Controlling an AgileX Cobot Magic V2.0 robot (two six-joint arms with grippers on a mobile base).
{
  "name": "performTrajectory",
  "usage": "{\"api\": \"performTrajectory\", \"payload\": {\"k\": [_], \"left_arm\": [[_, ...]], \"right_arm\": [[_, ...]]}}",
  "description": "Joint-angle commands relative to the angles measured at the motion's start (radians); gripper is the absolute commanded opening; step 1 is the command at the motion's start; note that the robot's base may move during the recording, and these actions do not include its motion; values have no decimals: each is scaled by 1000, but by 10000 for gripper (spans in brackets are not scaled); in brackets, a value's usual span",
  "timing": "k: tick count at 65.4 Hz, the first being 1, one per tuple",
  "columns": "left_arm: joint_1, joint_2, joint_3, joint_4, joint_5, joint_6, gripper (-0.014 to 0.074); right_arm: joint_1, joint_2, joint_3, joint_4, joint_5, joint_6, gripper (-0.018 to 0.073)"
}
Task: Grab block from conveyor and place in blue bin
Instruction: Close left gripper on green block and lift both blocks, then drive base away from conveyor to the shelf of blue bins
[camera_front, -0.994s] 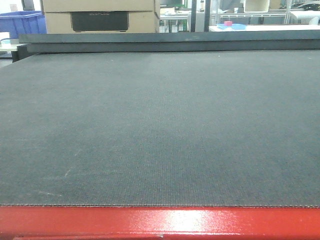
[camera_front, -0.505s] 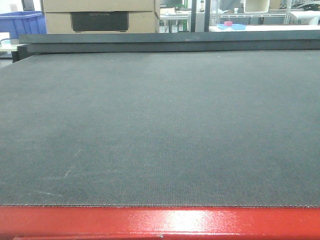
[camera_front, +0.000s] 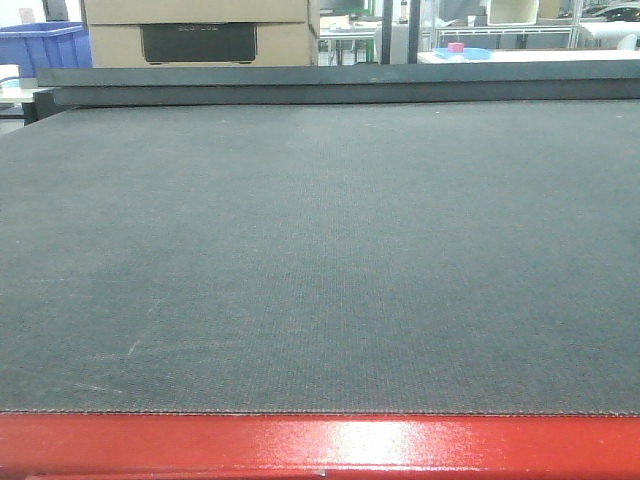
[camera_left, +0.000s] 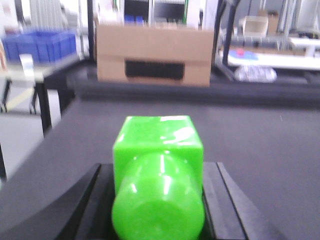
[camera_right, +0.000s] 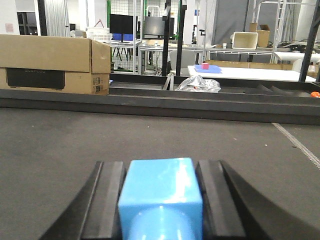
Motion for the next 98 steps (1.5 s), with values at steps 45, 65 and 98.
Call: {"api": "performTrajectory", "payload": {"k": [45,65,98], "left_arm": [[-1,-6,0,19,-96,2,-111],[-1,-6,0,19,-96,2,-111],[-1,-6,0,19,-96,2,-111]], "right_arm": [[-7,-5,3,8,-17,-6,-160],[-7,-5,3,8,-17,-6,-160],[-7,-5,3,8,-17,-6,-160]]}}
